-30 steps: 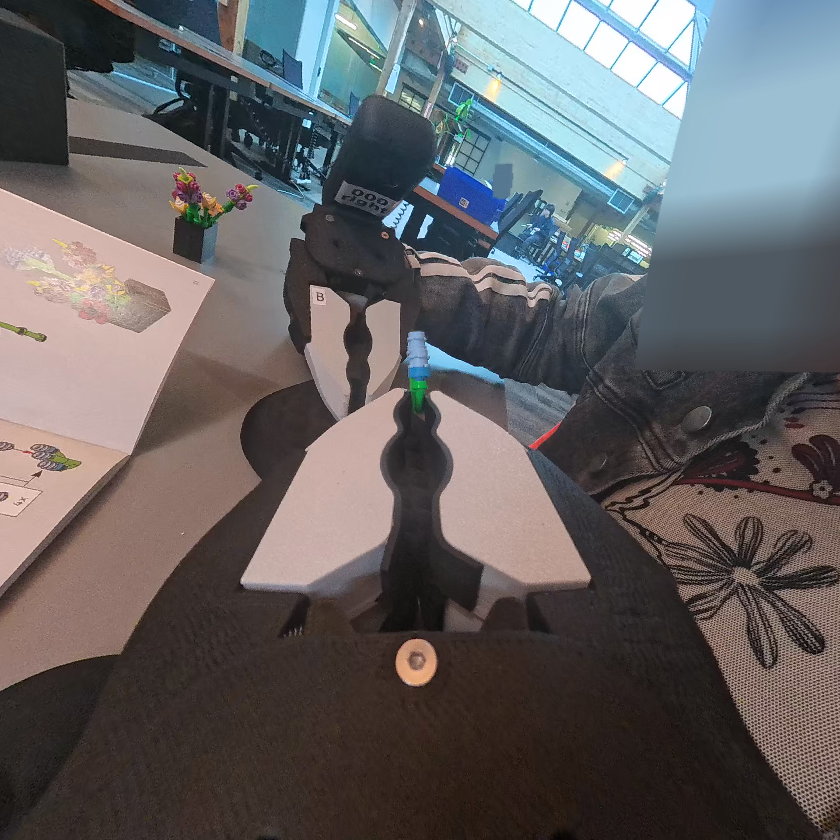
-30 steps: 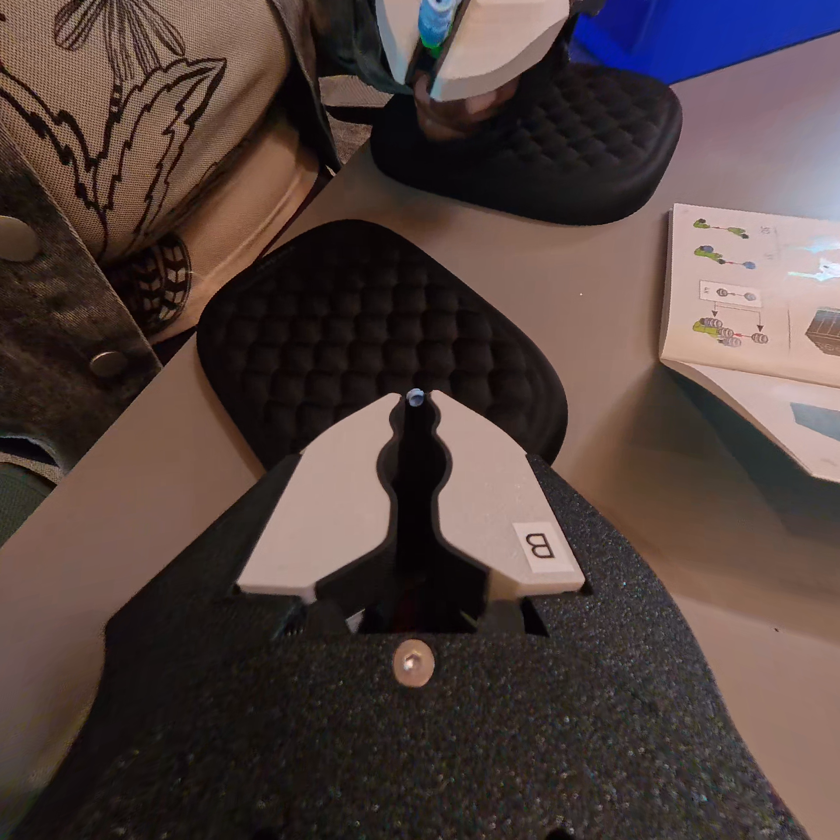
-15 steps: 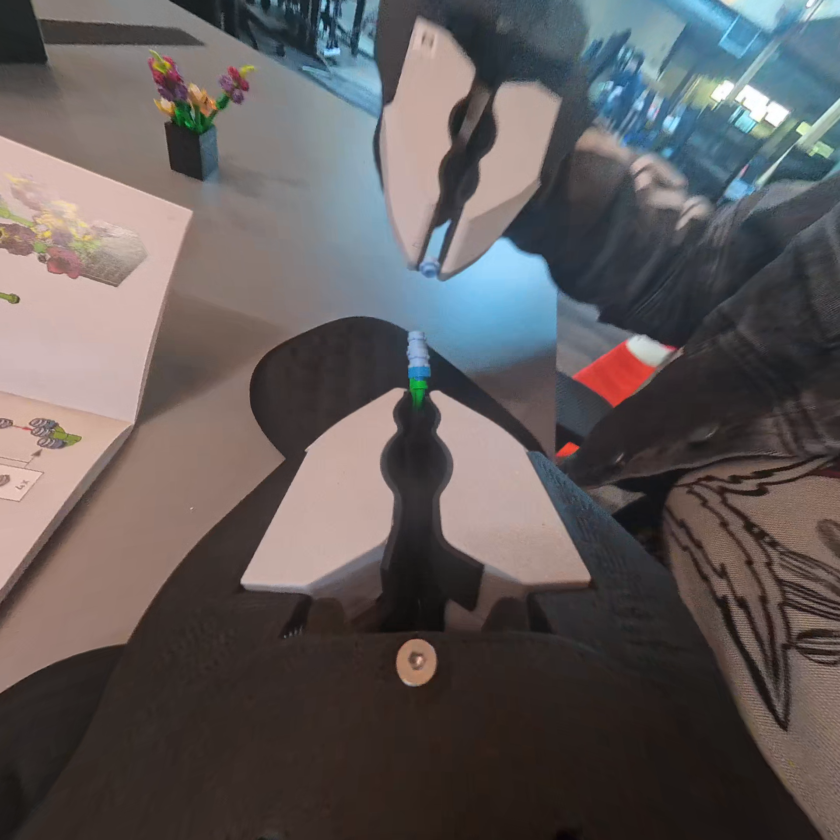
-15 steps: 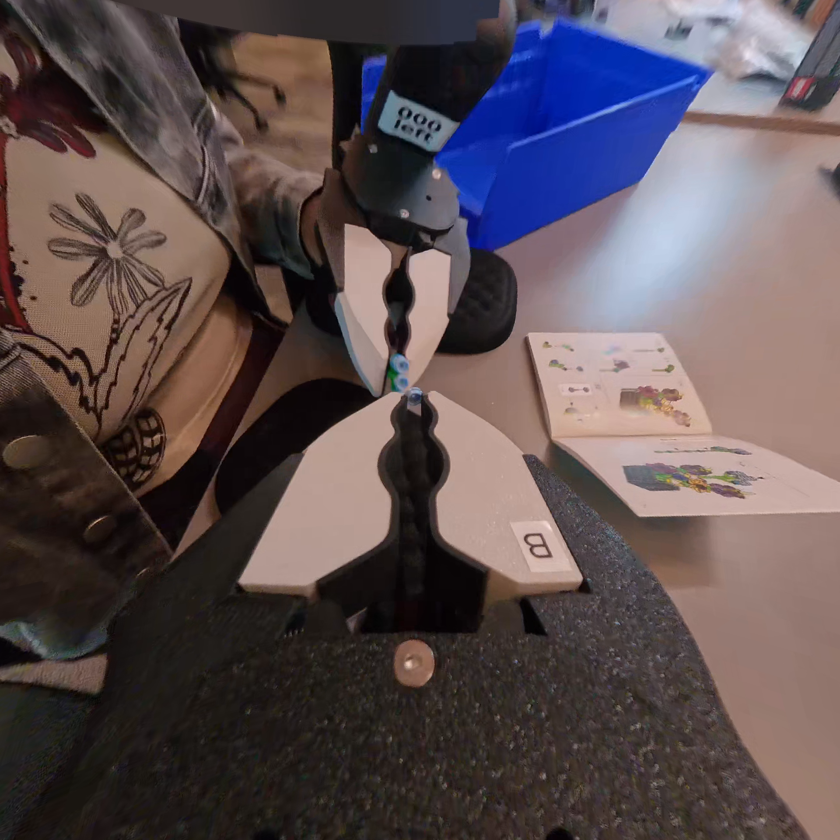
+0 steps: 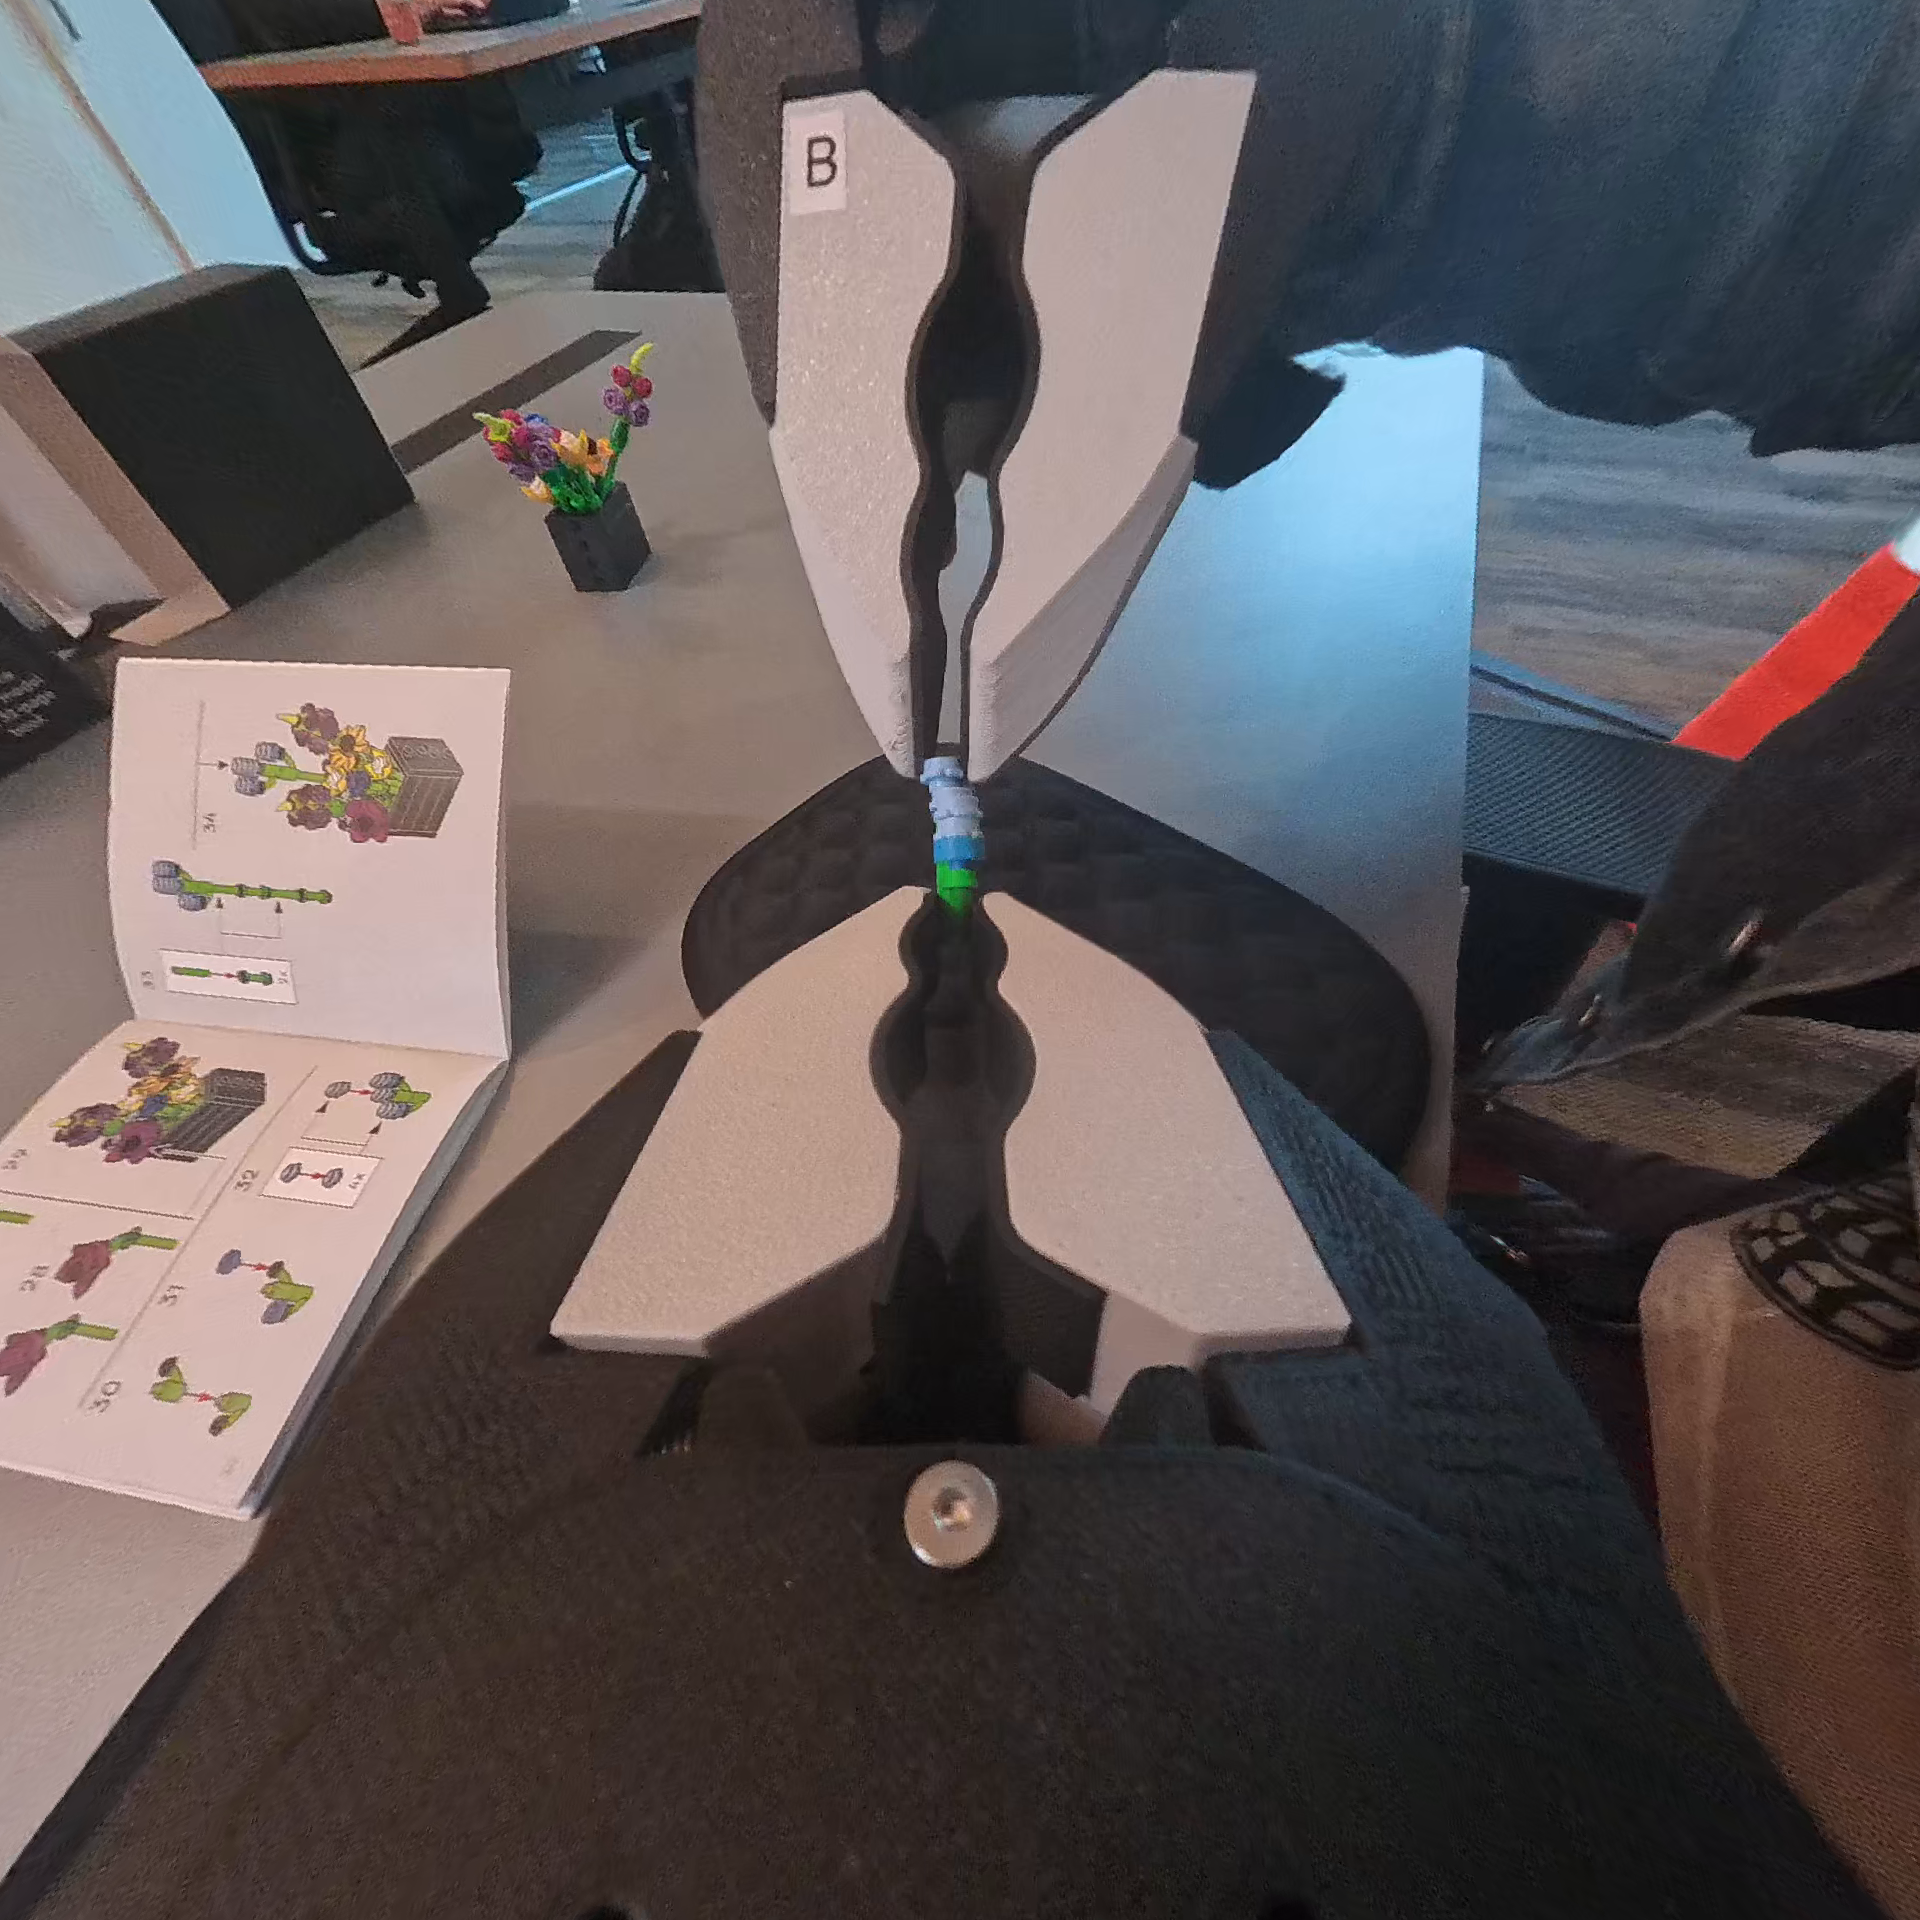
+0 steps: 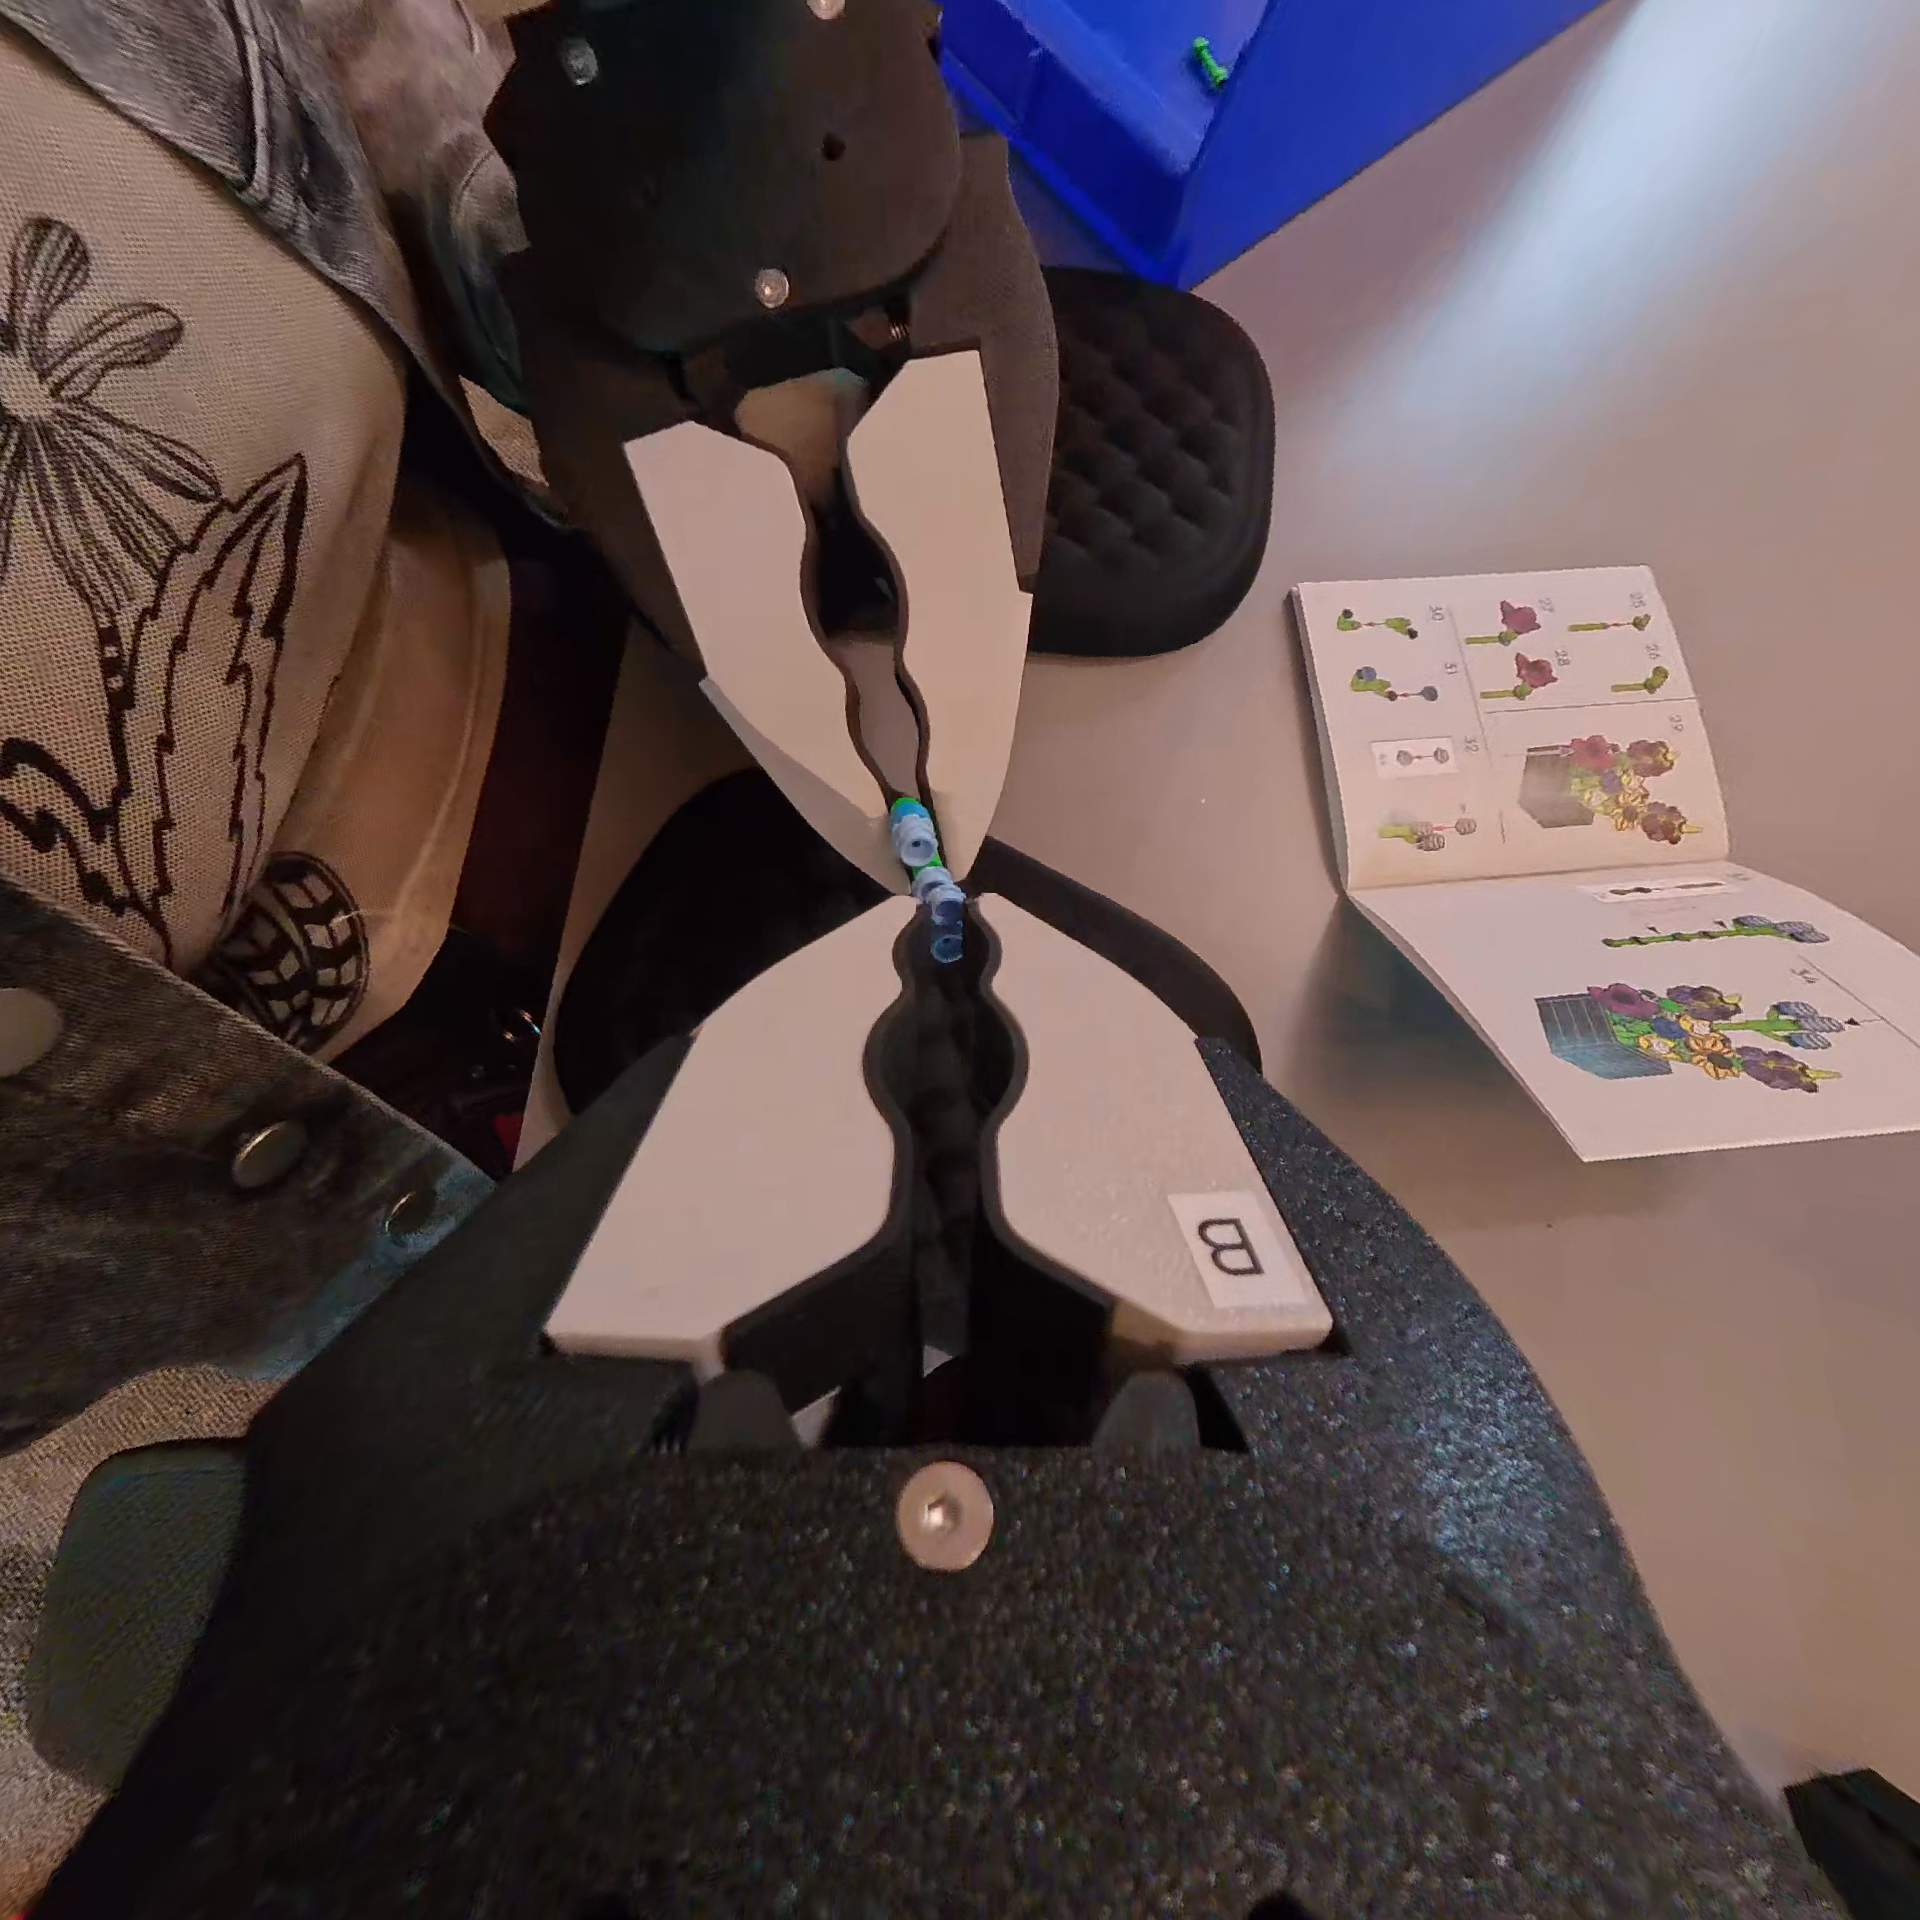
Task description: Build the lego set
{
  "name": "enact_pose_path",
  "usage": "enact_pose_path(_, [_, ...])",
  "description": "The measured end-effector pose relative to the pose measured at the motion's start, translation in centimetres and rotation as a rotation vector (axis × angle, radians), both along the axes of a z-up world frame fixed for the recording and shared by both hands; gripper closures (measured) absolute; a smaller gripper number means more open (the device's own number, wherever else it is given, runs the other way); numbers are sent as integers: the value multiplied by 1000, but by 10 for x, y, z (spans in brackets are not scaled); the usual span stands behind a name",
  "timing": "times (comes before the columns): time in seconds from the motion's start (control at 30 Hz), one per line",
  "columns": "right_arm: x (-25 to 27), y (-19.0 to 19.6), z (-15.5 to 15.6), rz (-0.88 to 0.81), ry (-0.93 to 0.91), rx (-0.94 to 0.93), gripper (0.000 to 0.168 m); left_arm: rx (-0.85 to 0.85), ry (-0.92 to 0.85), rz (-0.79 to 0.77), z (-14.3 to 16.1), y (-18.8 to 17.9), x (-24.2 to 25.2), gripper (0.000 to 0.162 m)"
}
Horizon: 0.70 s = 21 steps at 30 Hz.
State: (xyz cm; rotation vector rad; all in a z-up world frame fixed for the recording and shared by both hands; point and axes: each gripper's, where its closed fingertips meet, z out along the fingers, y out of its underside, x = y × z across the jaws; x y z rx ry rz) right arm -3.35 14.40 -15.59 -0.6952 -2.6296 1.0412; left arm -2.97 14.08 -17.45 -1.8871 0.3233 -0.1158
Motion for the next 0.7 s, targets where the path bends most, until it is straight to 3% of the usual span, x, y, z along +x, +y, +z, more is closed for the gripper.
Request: enact_pose_path(0.7, [-1, -5, 3, -45, 63, -72, 163, 8, 2, -2, 1, -1, 0, 157])
